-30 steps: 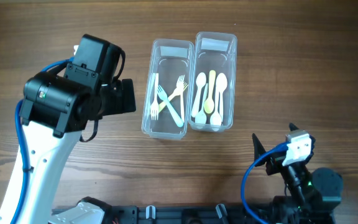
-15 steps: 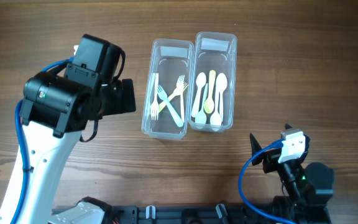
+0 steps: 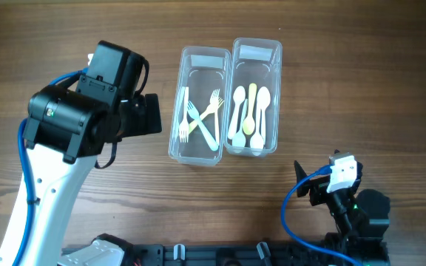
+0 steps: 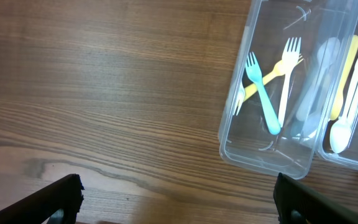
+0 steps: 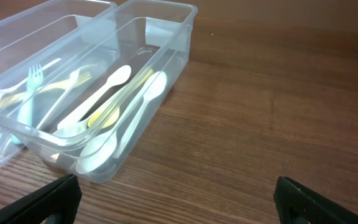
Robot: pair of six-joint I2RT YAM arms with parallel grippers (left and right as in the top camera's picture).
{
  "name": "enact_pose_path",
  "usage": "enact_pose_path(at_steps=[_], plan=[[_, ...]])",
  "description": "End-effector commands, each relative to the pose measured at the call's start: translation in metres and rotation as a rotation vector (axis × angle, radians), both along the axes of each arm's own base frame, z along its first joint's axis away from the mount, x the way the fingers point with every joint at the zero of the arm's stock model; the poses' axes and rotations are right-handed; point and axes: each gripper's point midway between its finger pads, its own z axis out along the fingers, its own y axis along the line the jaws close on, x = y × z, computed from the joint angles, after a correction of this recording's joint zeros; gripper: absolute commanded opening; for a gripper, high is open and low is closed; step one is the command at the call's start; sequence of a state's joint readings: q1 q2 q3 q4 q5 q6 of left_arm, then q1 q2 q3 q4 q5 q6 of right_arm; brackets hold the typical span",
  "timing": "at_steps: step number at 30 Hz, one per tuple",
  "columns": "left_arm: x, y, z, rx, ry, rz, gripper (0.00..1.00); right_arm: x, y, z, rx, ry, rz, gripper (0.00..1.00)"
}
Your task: Pack container
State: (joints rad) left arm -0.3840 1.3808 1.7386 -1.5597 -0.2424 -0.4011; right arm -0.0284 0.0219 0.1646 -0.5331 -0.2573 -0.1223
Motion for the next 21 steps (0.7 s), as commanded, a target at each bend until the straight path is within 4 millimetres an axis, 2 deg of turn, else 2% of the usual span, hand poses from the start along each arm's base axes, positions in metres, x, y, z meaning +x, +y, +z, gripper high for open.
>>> enact_pose_path(at_steps=[1, 21], plan=[[0.0003, 0.0035, 0.0072, 0.003, -0.029, 0.006, 1.00, 0.0011, -0.0039, 0.0005, -0.014, -0.015, -0.018, 1.00], [-0.0004, 0.0039, 0.0099, 0.001, -0.042, 0.005, 1.00, 0.0011, -0.0040, 0.0005, -0.014, -0.015, -0.019, 1.00]])
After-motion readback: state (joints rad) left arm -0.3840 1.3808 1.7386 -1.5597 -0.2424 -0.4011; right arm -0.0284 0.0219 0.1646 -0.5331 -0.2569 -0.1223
